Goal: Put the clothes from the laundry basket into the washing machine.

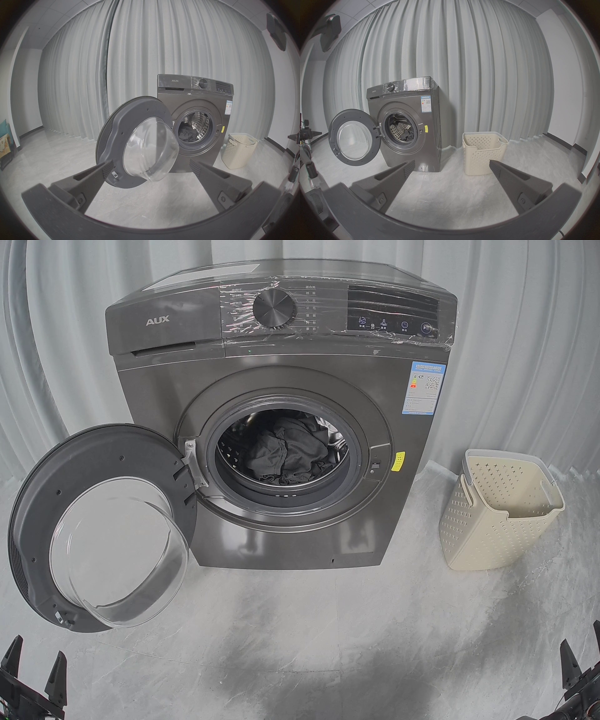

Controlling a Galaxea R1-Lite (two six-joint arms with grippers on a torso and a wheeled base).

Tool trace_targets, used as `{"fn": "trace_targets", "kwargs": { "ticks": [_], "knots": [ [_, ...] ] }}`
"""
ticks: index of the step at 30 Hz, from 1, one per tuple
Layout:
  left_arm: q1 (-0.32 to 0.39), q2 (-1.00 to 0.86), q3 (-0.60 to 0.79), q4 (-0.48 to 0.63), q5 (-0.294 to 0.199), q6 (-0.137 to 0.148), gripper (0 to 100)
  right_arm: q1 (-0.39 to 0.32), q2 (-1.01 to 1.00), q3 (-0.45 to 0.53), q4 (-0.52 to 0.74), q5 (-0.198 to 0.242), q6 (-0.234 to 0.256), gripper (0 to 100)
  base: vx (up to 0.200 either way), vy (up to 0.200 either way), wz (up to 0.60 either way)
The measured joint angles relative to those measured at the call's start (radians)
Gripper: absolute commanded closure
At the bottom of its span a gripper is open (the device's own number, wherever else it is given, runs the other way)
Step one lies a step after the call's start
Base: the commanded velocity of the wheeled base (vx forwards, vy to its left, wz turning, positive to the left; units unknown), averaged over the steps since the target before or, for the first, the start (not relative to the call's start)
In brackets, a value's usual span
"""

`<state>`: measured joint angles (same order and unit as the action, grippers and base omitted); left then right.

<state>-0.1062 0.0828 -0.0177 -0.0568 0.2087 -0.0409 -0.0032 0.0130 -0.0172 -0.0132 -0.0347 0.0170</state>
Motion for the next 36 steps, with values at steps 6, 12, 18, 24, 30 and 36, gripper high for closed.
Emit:
{"fn": "trace_targets", "kwargs": {
  "ticks": [6,12,18,24,30,36],
  "knots": [
    [0.083,-0.033,0.0,0.0,-0.03,0.026,0,0.0,-0.001,0.0,0.0,0.002,-0.002,0,0.0,0.0,0.0],
    [0.107,-0.059,0.0,0.011,-0.116,0.002,0,0.0,-0.001,0.0,0.001,0.003,-0.004,0,0.0,0.0,0.0],
    [0.106,-0.067,0.0,0.059,-0.203,0.034,0,0.0,0.0,0.0,0.001,0.003,-0.005,0,0.0,0.0,0.0],
    [0.106,-0.07,0.0,0.063,-0.2,0.041,0,0.0,0.0,0.0,0.001,0.003,-0.005,0,0.0,0.0,0.0],
    [0.106,-0.07,0.0,0.061,-0.196,0.041,0,0.0,0.0,0.0,0.001,0.002,-0.005,0,-0.133,0.0,0.0],
    [0.106,-0.07,0.0,0.061,-0.196,0.043,0,0.0,0.0,0.0,0.001,0.002,-0.005,0,-0.167,0.0,0.0]
  ]
}}
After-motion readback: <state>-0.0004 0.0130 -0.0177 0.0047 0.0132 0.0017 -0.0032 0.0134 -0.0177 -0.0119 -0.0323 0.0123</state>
